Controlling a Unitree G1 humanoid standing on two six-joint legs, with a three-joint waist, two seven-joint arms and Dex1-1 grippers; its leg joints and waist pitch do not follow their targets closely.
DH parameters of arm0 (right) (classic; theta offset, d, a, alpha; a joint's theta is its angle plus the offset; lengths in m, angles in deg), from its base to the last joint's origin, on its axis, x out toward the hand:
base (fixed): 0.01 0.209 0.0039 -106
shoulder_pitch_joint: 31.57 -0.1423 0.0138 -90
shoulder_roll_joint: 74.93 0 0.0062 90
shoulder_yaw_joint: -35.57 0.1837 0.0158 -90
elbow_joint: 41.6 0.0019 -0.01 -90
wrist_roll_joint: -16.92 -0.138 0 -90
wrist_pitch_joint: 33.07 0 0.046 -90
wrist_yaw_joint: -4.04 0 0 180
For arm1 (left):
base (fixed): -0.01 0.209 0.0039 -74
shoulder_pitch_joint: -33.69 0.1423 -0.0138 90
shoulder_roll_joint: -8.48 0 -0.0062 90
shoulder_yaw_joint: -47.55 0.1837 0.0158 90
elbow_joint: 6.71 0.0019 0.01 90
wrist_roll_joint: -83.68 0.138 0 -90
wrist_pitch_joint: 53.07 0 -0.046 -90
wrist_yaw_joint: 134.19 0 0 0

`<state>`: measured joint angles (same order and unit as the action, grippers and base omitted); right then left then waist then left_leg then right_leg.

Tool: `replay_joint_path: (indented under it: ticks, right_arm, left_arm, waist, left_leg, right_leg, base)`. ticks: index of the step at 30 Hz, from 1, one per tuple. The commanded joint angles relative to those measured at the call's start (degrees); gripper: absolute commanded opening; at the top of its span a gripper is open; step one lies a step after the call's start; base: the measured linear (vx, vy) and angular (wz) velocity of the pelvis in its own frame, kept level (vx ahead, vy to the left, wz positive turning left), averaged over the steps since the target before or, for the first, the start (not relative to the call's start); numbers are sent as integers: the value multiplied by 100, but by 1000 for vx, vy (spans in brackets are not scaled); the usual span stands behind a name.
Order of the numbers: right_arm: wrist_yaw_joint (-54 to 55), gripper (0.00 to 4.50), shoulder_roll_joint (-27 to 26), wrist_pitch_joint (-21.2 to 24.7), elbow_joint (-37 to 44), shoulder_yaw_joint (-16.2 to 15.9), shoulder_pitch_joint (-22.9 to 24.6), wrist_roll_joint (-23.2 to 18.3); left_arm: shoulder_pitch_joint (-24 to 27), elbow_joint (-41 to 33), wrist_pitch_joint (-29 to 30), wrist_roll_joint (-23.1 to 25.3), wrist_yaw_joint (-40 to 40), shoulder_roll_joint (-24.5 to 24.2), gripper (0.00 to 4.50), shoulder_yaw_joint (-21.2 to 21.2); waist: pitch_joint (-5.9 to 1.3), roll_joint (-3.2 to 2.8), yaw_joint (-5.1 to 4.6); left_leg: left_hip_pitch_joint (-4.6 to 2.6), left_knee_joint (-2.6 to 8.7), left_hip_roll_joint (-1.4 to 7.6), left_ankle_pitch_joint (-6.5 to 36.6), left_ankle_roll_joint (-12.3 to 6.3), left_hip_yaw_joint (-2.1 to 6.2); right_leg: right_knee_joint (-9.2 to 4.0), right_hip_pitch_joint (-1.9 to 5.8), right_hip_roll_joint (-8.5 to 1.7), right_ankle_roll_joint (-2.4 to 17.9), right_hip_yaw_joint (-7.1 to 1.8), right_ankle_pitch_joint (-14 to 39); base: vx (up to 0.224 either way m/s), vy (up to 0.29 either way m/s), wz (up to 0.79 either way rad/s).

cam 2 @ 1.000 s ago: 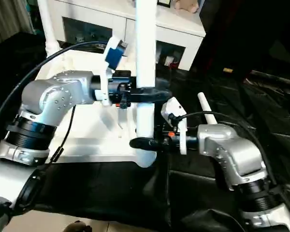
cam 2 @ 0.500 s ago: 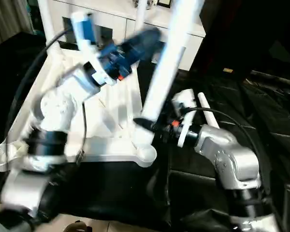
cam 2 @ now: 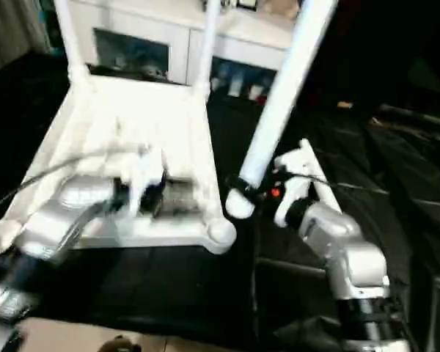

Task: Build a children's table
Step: Pick table leg

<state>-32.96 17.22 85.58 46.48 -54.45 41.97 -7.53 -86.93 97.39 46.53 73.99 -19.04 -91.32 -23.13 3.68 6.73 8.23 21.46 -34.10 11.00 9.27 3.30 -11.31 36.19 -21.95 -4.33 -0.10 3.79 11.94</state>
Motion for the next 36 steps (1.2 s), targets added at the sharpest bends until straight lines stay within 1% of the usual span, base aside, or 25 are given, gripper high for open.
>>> replay_joint_path:
  ticks: [1, 3, 4, 7, 9, 10, 11, 12, 13, 14, 16, 17, 18, 19, 20, 22, 23, 24, 25, 26, 28, 29, 33, 34, 36]
  right_arm:
    - [-61, 188, 41, -164, -24, -77, 9, 160]
    - [-68, 188, 36, -200, -32, -99, 2, 192]
    - [-74, 188, 39, -201, -19, -104, -4, 208]
    - [-83, 188, 49, -196, -6, -110, -3, 213]
    - [-96, 188, 72, -193, 25, -133, 13, 216]
    - [-104, 188, 83, -195, 56, -158, 42, 219]
    - [-106, 188, 84, -203, 67, -169, 57, 226]
    - [-107, 188, 78, -227, 83, -199, 91, 250]
    - [-101, 188, 68, -237, 88, -209, 100, 260]
    - [-97, 188, 61, -242, 91, -214, 103, 265]
    - [-93, 188, 35, -249, 106, -224, 113, 287]
    - [-89, 188, 22, -257, 115, -229, 121, 293]
    - [-83, 188, 7, -262, 139, -239, 137, 294]
    - [-81, 188, 5, -263, 144, -241, 140, 294]
    - [-75, 188, -1, -269, 162, -252, 155, 299]
    - [-67, 188, -10, -278, 180, -264, 175, 303]
    - [-65, 188, -11, -282, 185, -267, 180, 304]
    - [-60, 188, -14, -290, 192, -272, 190, 303]
    - [-52, 188, -17, -297, 199, -277, 196, 302]
    - [-51, 188, -17, -299, 198, -278, 195, 304]
    - [-54, 188, -20, -307, 190, -276, 191, 310]
    - [-55, 188, -20, -310, 189, -276, 190, 315]
    - [-61, 188, -25, -314, 194, -272, 193, 331]
    - [-62, 188, -27, -312, 194, -271, 191, 334]
    - [-61, 188, -28, -312, 195, -270, 189, 333]
  left_arm:
    - [11, -129, -204, 192, -234, -53, 297, 278]
    - [9, -104, -242, 241, -311, -93, 297, 336]
    - [-9, -60, -263, 324, -452, -150, 267, 399]
    - [-15, -42, -301, 357, -563, -193, 254, 435]
    - [-26, -48, -276, 403, -609, -251, 224, 476]
    - [-33, -55, -216, 431, -624, -300, 224, 504]
    - [-40, -53, -198, 464, -622, -323, 216, 526]
    - [-70, 7, -180, 588, -583, -363, 209, 589]
    - [-102, 91, -205, 683, -516, -358, 192, 609]
    - [-123, 148, -222, 741, -470, -350, 192, 618]
    - [-162, 247, -217, 829, -434, -335, 168, 619]
    - [-177, 277, -205, 852, -451, -331, 160, 621]
    - [-192, 297, -145, 879, -453, -335, 146, 628]
    - [-194, 299, -135, 882, -451, -337, 132, 629]
    - [-200, 306, -123, 902, -446, -347, 132, 641]
    - [-212, 328, -105, 928, -436, -352, 115, 652]
    - [-215, 337, -100, 936, -432, -350, 107, 653]
    - [-223, 363, -85, 951, -423, -343, 97, 652]
    - [-244, 423, -67, 987, -419, -331, 87, 663]
    - [-249, 437, -76, 1002, -426, -331, 87, 673]
    - [-259, 477, -55, 1056, -474, -339, 53, 719]
    - [-254, 477, -60, 1079, -489, -349, 53, 739]
    - [-210, 443, -16, 1172, -587, -413, 16, 824]
    - [-195, 438, -20, 1201, -596, -430, 16, 849]
    - [-191, 444, -20, 1219, -592, -429, 7, 855]
  waist:
    - [-386, -151, -34]
    - [-383, -160, -36]
    - [-379, -178, -36]
    - [-372, -167, -45]
    - [-376, -192, -50]
    - [-376, -182, -51]
    - [-380, -190, -51]
    - [-386, -201, -47]
    - [-383, -225, -48]
    - [-385, -216, -51]
    - [-389, -222, -51]
    - [-393, -257, -40]
    - [-389, -238, -46]
    - [-387, -263, -50]
    - [-389, -268, -49]
    - [-391, -257, -46]
    - [-390, -281, -41]
    - [-390, -272, -45]
    - [-389, -288, -43]
    - [-388, -282, -43]
    - [-386, -295, -44]
    - [-386, -302, -42]
    - [-387, -301, -48]
    - [-390, -311, -46]
    - [-388, -311, -41]
  left_leg:
    - [-188, 471, 285, 1550, 508, 150]
    - [-193, 478, 291, 1636, 533, 154]
    - [-203, 480, 294, 1721, 571, 157]
    - [-198, 490, 293, 1844, 586, 169]
    - [-204, 488, 295, 1847, 594, 171]
    - [-202, 484, 290, 1835, 578, 168]
    - [-204, 484, 290, 1805, 562, 164]
    - [-201, 480, 291, 1748, 549, 165]
    - [-201, 480, 289, 1734, 544, 165]
    - [-197, 481, 287, 1733, 545, 163]
    - [-198, 481, 286, 1736, 550, 163]
    - [-203, 479, 286, 1738, 560, 169]
    - [-198, 480, 286, 1741, 559, 166]
    - [-202, 487, 288, 1787, 567, 169]
    - [-205, 484, 286, 1805, 568, 169]
    - [-199, 480, 285, 1791, 550, 169]
    - [-201, 481, 286, 1783, 546, 170]
    - [-200, 480, 286, 1764, 524, 165]
    - [-199, 478, 284, 1757, 519, 165]
    - [-200, 478, 283, 1766, 508, 163]
    - [-199, 484, 287, 1794, 501, 169]
    - [-203, 484, 288, 1811, 502, 168]
    - [-191, 486, 290, 1760, 477, 170]
    - [-194, 485, 290, 1757, 479, 170]
    - [-207, 481, 291, 1765, 469, 161]
  right_leg:
    - [-416, 154, -455, 925, -286, 869]
    - [-429, 148, -468, 910, -291, 1020]
    - [-436, 136, -474, 907, -296, 1117]
    - [-450, 138, -479, 871, -297, 1306]
    - [-446, 129, -476, 893, -298, 1256]
    - [-443, 134, -472, 912, -299, 1210]
    - [-436, 130, -462, 925, -301, 1146]
    - [-422, 139, -466, 951, -300, 1063]
    - [-421, 134, -459, 959, -300, 1008]
    - [-422, 137, -454, 958, -300, 995]
    - [-419, 144, -456, 971, -299, 960]
    - [-412, 146, -465, 993, -300, 936]
    - [-416, 147, -461, 1010, -300, 909]
    - [-415, 144, -459, 1027, -297, 912]
    - [-413, 144, -458, 1035, -297, 910]
    - [-411, 152, -464, 1053, -299, 908]
    - [-410, 149, -466, 1060, -300, 894]
    - [-409, 149, -458, 1071, -301, 862]
    - [-410, 150, -460, 1072, -303, 862]
    - [-416, 150, -460, 1057, -303, 914]
    - [-429, 149, -470, 1042, -306, 1019]
    - [-433, 144, -471, 1044, -306, 1041]
    - [-429, 150, -472, 1046, -307, 1019]
    - [-424, 147, -472, 1053, -305, 1007]
    - [-429, 136, -470, 1071, -306, 998]
  base:
    - [0, 0, 0]
    - [0, 0, 0]
    - [0, 0, 0]
    - [0, 0, 0]
    - [0, 0, 0]
    - [0, 0, 0]
    - [0, 0, 0]
    - [0, 0, 0]
    - [0, 0, 0]
    - [0, 0, 0]
    - [0, 0, 0]
    - [0, 0, 0]
    - [0, 0, 0]
    - [0, 0, 0]
    - [0, 0, 0]
    - [0, 0, 0]
    - [0, 0, 0]
    - [0, 0, 0]
    - [0, 0, 0]
    - [0, 0, 0]
    - [0, 0, 0]
    - [0, 0, 0]
    - [0, 0, 0]
    - [0, 0, 0]
    - [0, 0, 0]
